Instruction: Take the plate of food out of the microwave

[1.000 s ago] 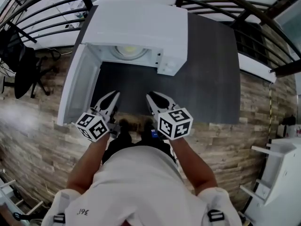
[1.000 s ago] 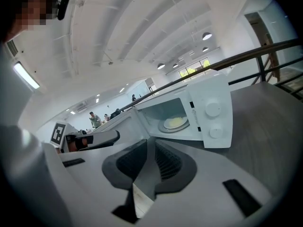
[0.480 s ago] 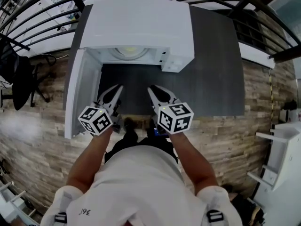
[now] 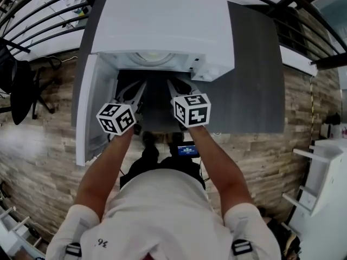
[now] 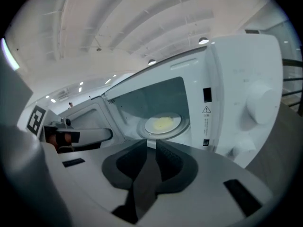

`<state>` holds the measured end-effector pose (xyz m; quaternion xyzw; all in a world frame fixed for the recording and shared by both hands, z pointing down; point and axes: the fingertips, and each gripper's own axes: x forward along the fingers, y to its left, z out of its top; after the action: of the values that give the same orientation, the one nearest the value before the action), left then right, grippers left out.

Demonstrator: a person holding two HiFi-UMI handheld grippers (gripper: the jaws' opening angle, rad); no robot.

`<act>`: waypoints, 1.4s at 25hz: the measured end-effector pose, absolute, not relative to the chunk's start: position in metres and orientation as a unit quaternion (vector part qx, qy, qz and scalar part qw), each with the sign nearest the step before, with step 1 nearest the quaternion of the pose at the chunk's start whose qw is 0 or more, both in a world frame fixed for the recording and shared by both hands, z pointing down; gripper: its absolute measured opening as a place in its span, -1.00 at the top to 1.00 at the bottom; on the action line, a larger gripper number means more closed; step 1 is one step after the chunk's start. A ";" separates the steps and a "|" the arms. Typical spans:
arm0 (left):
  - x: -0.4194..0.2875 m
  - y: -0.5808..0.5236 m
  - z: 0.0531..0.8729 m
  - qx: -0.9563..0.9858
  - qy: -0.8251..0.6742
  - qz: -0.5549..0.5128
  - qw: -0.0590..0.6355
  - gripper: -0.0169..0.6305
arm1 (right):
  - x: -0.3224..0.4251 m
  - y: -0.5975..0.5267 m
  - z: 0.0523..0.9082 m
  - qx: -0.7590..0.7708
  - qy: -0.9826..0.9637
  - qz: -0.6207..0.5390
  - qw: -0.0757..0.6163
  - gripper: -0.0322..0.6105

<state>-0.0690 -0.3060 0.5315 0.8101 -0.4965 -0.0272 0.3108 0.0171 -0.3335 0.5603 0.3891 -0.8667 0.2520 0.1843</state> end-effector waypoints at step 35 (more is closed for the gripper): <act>-0.102 -0.355 0.585 0.777 -0.518 -0.015 0.357 0.94 | -0.077 -0.416 0.628 0.228 -0.778 -0.249 0.530 0.71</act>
<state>-0.1024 -0.3550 0.5846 0.7771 -0.5179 -0.0153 0.3573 -0.0775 -0.4164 0.6276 0.2281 -0.7782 -0.2490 0.5296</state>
